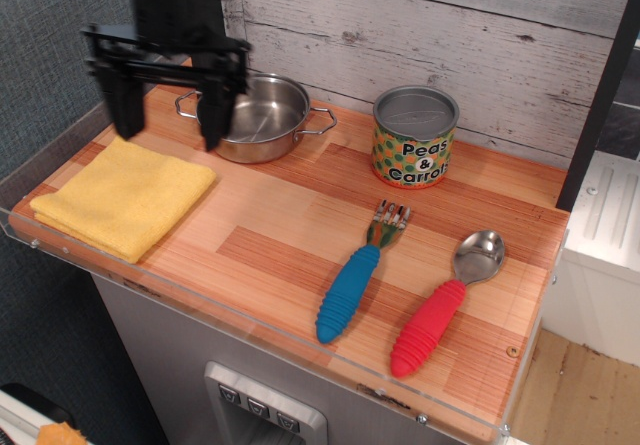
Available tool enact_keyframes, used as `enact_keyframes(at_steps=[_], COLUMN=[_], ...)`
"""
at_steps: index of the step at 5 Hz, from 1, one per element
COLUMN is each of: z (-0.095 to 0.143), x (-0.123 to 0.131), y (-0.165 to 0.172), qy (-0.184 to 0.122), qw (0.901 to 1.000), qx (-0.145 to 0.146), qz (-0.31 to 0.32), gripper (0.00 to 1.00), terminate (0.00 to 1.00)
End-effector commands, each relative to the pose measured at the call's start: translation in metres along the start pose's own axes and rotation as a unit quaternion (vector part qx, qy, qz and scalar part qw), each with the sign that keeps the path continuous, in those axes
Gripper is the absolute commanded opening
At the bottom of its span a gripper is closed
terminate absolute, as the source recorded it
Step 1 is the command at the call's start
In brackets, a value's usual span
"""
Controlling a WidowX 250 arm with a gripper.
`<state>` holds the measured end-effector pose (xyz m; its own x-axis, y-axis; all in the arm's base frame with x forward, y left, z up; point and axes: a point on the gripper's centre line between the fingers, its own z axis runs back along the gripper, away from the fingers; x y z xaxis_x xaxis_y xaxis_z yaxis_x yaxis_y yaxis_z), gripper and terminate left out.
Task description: Move the can to the right of the pot
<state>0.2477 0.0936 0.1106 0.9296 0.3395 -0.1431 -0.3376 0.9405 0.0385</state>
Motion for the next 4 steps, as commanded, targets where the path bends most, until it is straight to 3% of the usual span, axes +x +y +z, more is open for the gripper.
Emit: enact_keyframes(at_steps=[1,2,3,4], z=[0.029,0.034,0.034,0.034], x=[-0.016,-0.033,-0.033,-0.033], y=[0.019,0.025,0.025,0.025], qy=[-0.036,-0.045,-0.045,-0.045], qw=[0.9955,0.9901,0.9901,0.9901], qx=[-0.04,-0.076,-0.076,-0.076], qz=[0.078,0.109,0.109,0.109], gripper=[1.0,1.0,1.0,1.0], terminate=[0.0,0.0,0.0,1.0])
